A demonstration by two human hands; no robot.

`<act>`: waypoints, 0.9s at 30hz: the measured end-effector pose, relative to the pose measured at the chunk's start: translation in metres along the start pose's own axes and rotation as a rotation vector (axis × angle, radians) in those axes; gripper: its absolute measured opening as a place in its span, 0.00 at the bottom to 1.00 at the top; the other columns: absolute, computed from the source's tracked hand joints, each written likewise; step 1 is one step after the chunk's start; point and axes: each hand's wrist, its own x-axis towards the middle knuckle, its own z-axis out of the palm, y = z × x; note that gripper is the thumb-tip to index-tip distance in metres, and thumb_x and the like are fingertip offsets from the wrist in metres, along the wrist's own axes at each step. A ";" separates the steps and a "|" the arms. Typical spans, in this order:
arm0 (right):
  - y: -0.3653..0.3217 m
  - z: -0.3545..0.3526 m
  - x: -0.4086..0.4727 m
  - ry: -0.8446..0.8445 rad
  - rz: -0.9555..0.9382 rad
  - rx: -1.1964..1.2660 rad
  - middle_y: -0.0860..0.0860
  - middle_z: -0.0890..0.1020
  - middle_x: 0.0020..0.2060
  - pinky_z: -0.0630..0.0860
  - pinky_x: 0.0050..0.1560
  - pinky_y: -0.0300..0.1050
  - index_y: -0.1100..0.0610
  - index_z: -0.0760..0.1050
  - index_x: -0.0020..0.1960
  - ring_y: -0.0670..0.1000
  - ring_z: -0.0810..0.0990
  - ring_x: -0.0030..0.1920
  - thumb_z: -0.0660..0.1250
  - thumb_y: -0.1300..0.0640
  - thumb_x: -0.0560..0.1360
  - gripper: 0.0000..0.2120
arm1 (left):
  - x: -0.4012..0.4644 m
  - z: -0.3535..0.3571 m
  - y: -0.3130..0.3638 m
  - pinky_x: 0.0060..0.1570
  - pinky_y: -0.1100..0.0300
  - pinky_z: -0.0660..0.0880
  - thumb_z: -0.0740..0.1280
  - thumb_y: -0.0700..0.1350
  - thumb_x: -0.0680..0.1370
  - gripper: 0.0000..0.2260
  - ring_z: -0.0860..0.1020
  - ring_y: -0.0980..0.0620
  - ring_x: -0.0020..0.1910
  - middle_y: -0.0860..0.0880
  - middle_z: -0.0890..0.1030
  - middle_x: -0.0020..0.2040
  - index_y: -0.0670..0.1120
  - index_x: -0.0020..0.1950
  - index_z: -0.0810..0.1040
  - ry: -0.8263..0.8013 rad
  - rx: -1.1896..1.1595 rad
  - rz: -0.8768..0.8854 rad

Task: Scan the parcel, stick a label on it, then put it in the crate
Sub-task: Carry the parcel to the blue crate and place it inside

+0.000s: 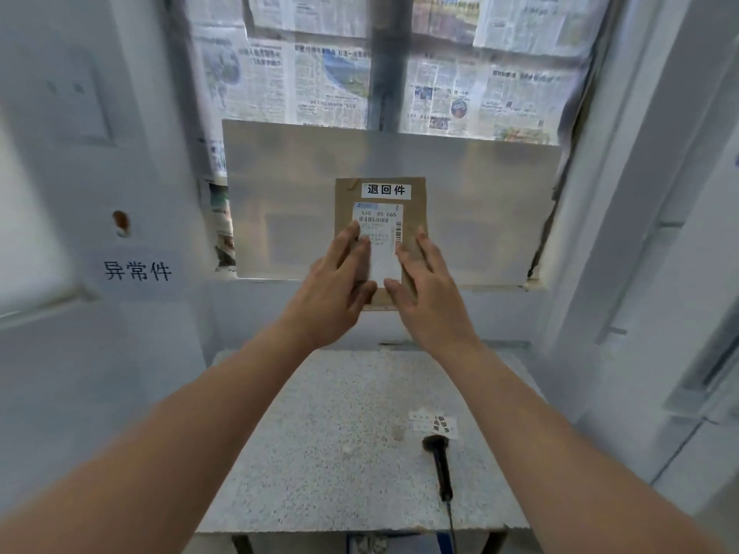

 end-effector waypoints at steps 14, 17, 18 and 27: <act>-0.061 -0.013 -0.042 -0.095 -0.322 0.278 0.58 0.60 0.81 0.68 0.77 0.61 0.60 0.67 0.80 0.57 0.60 0.82 0.70 0.55 0.82 0.29 | -0.098 -0.089 0.068 0.73 0.41 0.68 0.66 0.50 0.82 0.33 0.67 0.36 0.75 0.44 0.53 0.84 0.41 0.82 0.57 0.114 0.275 -0.277; -0.093 -0.003 -0.055 -0.123 -0.364 0.351 0.57 0.61 0.81 0.70 0.75 0.60 0.58 0.68 0.79 0.57 0.62 0.81 0.70 0.53 0.81 0.29 | -0.132 -0.117 0.071 0.73 0.43 0.68 0.68 0.48 0.81 0.33 0.68 0.36 0.75 0.42 0.54 0.84 0.40 0.82 0.58 0.132 0.339 -0.332; -0.105 0.001 -0.059 -0.136 -0.382 0.373 0.56 0.61 0.81 0.71 0.75 0.60 0.58 0.69 0.79 0.57 0.62 0.81 0.70 0.53 0.81 0.29 | -0.145 -0.127 0.072 0.72 0.43 0.68 0.68 0.47 0.81 0.33 0.68 0.35 0.75 0.42 0.55 0.84 0.39 0.82 0.59 0.136 0.360 -0.351; -0.232 0.053 -0.112 -0.212 -0.508 0.530 0.57 0.64 0.79 0.71 0.75 0.56 0.59 0.73 0.75 0.56 0.65 0.79 0.75 0.54 0.77 0.28 | -0.270 -0.227 0.056 0.70 0.40 0.71 0.69 0.48 0.79 0.33 0.67 0.35 0.75 0.38 0.57 0.82 0.36 0.80 0.61 0.126 0.501 -0.504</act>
